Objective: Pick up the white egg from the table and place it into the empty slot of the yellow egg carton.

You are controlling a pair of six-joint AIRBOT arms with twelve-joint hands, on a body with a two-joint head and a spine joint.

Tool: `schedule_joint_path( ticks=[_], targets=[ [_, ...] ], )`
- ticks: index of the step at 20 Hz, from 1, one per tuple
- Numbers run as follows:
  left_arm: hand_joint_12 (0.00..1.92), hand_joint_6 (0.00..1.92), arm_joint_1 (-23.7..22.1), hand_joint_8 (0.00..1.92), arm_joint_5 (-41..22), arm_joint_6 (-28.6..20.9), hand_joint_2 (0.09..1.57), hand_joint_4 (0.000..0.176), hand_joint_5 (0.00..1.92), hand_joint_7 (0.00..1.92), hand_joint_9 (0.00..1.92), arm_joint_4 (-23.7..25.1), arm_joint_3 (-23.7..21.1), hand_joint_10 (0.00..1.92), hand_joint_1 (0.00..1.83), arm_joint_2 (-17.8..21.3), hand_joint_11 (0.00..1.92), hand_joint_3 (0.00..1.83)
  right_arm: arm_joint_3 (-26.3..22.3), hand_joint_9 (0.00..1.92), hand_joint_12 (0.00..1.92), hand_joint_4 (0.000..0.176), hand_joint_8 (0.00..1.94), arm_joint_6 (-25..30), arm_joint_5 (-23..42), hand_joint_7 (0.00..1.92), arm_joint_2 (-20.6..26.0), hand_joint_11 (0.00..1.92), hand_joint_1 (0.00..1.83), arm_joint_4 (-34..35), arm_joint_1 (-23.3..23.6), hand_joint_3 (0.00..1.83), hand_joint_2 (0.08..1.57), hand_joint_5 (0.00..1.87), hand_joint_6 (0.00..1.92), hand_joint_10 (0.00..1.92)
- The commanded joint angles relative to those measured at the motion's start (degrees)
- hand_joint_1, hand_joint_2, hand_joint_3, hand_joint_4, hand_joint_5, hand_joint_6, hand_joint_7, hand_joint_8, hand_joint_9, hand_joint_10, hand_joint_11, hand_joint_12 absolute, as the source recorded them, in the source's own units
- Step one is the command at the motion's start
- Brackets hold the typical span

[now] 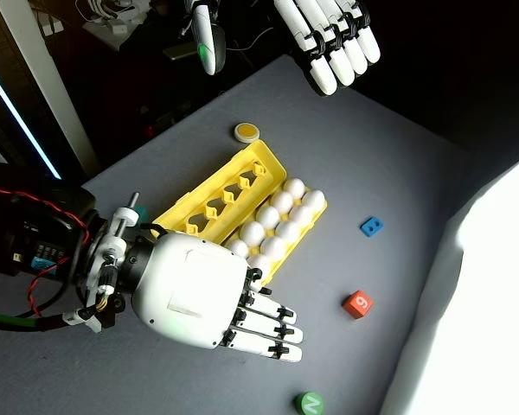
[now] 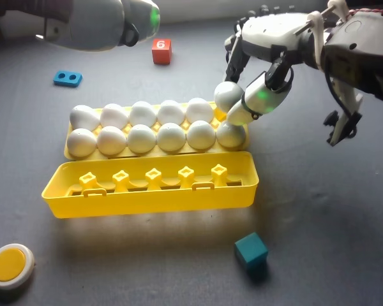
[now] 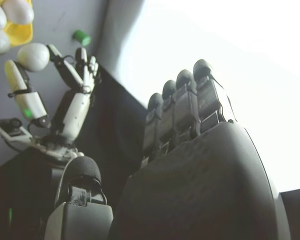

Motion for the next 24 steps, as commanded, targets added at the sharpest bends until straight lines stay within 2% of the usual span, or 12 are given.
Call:
schedule_joint_path(
  ticks=[1,4,5,8,9,11,13,14,16,18,19,24],
  targets=[
    [0.06,0.0,-0.47,0.0,1.77,0.21,1.23,0.0,0.1,0.09,0.07,4.66,0.13,0.0,0.0,0.23,0.0,0.0,0.48,0.1,0.0,0.047,0.0,-0.36,2.79,0.3,0.17,0.0,1.09,-0.84,0.91,0.0,1.07,1.07,0.83,0.0],
    [0.19,0.0,-0.47,0.01,1.77,0.21,1.22,0.0,0.13,0.15,0.11,4.66,0.13,0.0,0.0,0.23,0.0,0.0,0.65,0.09,0.0,0.016,0.0,-1.24,2.68,0.3,-0.39,0.0,1.11,2.21,1.2,0.0,1.06,1.09,0.8,0.0],
    [0.16,0.0,-0.47,0.0,1.77,0.21,1.22,0.0,0.12,0.14,0.1,4.66,0.13,0.0,0.0,0.23,0.0,0.0,0.66,0.09,0.0,0.048,0.0,-1.38,2.68,0.3,-0.47,0.0,1.1,3.0,1.22,0.0,1.07,1.08,0.82,0.0],
    [0.13,0.0,-0.47,0.0,1.77,0.21,1.23,0.0,0.12,0.11,0.08,4.66,0.13,0.0,0.0,0.23,0.0,0.0,0.77,0.11,0.0,0.043,0.01,-1.87,3.1,0.31,-0.88,0.0,1.09,4.83,1.23,0.0,1.07,1.07,0.85,0.01],
    [0.12,0.0,-0.47,0.0,1.77,0.21,1.23,0.0,0.1,0.1,0.06,4.66,0.13,0.0,0.0,0.23,0.0,0.0,0.77,0.1,0.0,0.082,0.0,-1.88,3.16,0.31,-0.94,0.0,1.08,5.0,1.19,0.0,1.07,1.06,0.85,0.0],
    [0.15,0.01,-0.47,0.01,1.77,0.21,1.23,0.0,0.12,0.12,0.08,4.66,0.13,0.01,0.0,0.23,0.0,0.0,0.81,0.11,0.0,0.11,0.0,-1.88,3.59,0.35,-1.12,0.0,1.09,5.0,1.06,0.0,1.04,1.13,0.72,0.0],
    [0.12,0.0,-0.47,0.0,1.77,0.21,1.23,0.0,0.11,0.12,0.08,4.66,0.13,0.0,0.0,0.23,0.0,0.0,1.33,0.1,0.0,0.108,0.0,-1.89,3.69,0.34,-1.49,0.0,1.09,5.0,0.97,0.0,1.04,1.14,0.71,0.0],
    [0.14,0.0,-0.47,0.0,1.77,0.21,1.23,0.0,0.12,0.13,0.09,4.66,0.13,0.0,0.0,0.23,0.0,0.0,1.66,0.09,0.0,0.014,0.0,-1.9,3.81,0.35,-1.71,0.0,1.05,5.0,0.94,0.0,0.96,1.01,0.32,0.0],
    [0.14,0.0,-0.47,0.0,1.77,0.21,1.22,0.0,0.12,0.15,0.1,4.66,0.13,0.0,0.0,0.23,0.0,0.0,2.16,0.04,0.0,0.094,0.0,-1.89,3.96,0.27,-1.99,0.0,0.91,5.0,0.94,0.0,0.9,0.96,0.02,0.0],
    [0.13,0.0,-0.47,0.0,1.77,0.21,1.23,0.0,0.12,0.13,0.09,4.66,0.13,0.0,0.0,0.23,0.0,0.0,2.25,0.03,0.0,0.105,0.0,-1.89,3.96,0.26,-2.06,0.0,0.9,5.0,0.87,0.0,0.89,0.95,0.01,0.0],
    [0.1,0.0,-0.47,0.0,1.77,0.21,1.23,0.0,0.09,0.1,0.07,4.66,0.13,0.0,0.0,0.23,0.0,0.0,2.26,0.02,0.0,0.093,0.0,-1.89,3.93,0.23,-2.1,0.0,0.92,5.0,0.77,0.0,0.88,0.92,0.0,0.0],
    [0.08,0.0,-0.47,0.0,1.77,0.21,1.22,0.0,0.09,0.09,0.06,4.66,0.13,0.0,0.0,0.23,0.0,0.0,2.44,0.01,0.0,0.128,0.0,-1.89,4.03,0.18,-2.49,0.0,0.74,4.98,-0.12,0.0,0.88,0.76,0.0,0.0]
  ],
)
